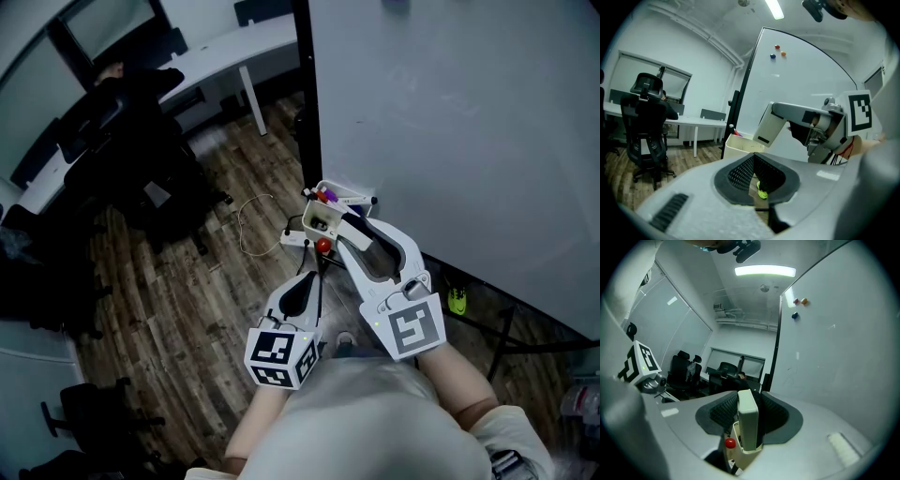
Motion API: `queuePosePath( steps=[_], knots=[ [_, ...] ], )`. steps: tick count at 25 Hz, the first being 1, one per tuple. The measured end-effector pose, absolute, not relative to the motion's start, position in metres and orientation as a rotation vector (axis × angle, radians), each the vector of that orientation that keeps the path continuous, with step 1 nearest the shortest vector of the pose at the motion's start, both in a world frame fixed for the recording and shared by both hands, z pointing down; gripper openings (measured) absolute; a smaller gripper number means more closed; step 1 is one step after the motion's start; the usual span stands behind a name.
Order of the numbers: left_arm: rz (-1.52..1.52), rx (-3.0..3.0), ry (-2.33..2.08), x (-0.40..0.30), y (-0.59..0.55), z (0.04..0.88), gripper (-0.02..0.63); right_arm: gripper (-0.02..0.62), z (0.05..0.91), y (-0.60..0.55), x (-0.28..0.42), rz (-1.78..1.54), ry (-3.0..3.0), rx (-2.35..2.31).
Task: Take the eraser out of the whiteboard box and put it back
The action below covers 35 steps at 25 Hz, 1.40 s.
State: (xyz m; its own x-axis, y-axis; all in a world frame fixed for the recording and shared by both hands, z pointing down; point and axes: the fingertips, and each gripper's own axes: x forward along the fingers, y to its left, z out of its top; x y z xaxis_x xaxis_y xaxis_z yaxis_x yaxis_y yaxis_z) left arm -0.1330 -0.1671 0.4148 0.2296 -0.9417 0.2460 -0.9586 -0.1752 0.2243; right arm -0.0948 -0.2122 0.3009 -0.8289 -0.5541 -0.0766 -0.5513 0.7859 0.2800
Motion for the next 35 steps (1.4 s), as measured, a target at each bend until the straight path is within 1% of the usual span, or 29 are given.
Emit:
queuePosePath(
  steps=[18,35],
  knots=[
    [0.076,2.228,-1.695,-0.124,-0.128,0.419,0.002,0.166,0.295,-0.164,-0.081,-0.474,-2.932,1.024],
    [0.069,2.252,-1.641,-0.106,-0.087,0.422,0.002,0.166,0.300,-0.116,-0.062,-0.414,-2.921,1.081]
  ],
)
